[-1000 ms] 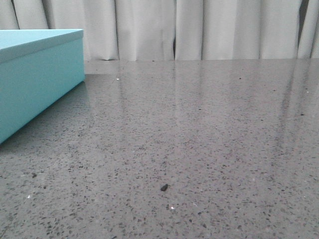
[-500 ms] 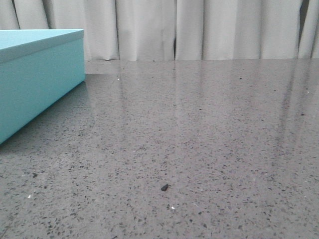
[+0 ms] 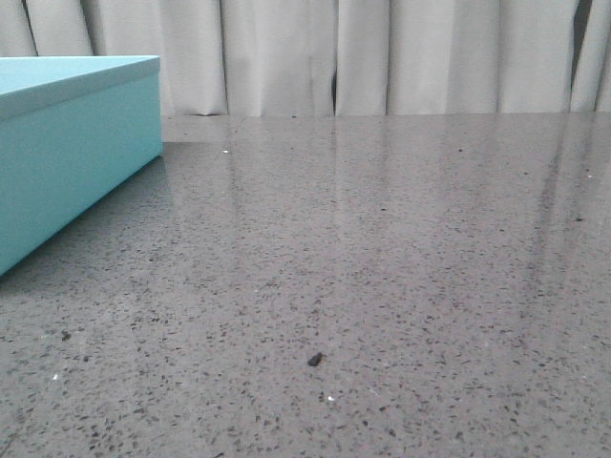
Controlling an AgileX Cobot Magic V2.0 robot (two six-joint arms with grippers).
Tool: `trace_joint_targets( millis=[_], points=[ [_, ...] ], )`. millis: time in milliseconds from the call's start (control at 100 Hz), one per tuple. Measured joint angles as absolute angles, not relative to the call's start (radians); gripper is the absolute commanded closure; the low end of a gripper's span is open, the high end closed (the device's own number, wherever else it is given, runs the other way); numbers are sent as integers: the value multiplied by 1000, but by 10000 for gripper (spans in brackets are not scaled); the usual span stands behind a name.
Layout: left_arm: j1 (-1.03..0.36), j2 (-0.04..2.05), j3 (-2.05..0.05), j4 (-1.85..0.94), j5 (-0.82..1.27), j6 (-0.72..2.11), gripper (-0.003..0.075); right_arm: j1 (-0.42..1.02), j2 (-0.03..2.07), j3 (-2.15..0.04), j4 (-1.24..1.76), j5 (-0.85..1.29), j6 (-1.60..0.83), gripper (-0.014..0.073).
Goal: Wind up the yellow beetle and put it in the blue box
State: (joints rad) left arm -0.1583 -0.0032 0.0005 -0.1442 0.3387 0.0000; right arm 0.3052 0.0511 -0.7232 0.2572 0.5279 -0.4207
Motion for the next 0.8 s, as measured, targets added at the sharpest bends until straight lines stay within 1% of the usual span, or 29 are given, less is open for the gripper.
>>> trace_joint_targets(
  millis=[670, 800],
  points=[
    [-158, -3, 0, -147, 340, 0, 739, 305, 51, -722, 256, 527, -421, 638],
    [-158, -3, 0, -148, 340, 0, 739, 266, 49, -694, 193, 523, -421, 638]
  ],
)
